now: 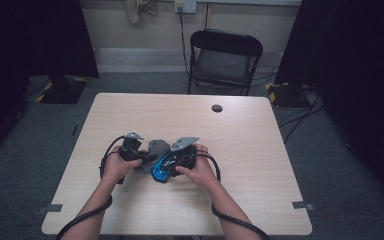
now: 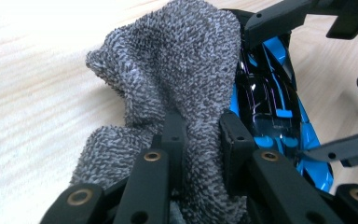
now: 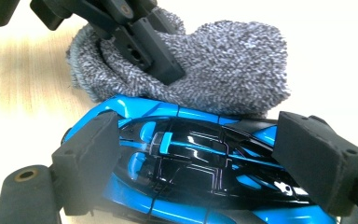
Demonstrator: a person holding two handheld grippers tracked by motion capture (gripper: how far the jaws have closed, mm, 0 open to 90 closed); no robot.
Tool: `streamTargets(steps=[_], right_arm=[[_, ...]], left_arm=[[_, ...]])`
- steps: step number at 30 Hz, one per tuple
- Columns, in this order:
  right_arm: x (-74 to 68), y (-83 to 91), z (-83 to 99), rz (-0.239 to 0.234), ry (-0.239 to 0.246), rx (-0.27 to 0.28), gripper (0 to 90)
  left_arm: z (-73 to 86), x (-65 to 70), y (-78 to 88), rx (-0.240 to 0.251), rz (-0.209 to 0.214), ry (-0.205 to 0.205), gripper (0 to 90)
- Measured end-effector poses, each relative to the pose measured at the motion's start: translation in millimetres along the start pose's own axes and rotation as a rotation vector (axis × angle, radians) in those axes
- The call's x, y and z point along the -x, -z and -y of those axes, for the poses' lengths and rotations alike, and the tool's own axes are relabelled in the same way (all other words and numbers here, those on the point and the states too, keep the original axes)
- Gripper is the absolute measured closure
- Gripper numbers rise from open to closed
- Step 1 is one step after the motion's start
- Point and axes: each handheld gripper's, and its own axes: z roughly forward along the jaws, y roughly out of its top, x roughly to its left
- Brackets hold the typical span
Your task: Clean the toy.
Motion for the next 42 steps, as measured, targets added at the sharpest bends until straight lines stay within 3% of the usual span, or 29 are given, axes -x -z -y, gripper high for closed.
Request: streamTargets(steps=[22,33,37,42], right_arm=[[-4.6,-0.8,-1.4,-0.004,0.003,-0.005,14.4],[-4.3,-0.7,-1.5,-0.009,0.005,-0.006,14.4],[-3.7,-0.6,-0.6,-0.009,0.006,0.001,14.4],[-3.6,-0.3,0.4,-0.007,0.004,0.008,14.4]], left_arm=[[22.0,5.7,20.8,0.009,-0.007,0.022,74.9],[31.5,8.2,36.8,-0.036,-0.002,0.019,74.7],[27.9,7.6,45.2,-0.039,-0.020,0.009,74.3],[12.0,4.4,54.7,-0.014,-0.042,-0.001,74.0]])
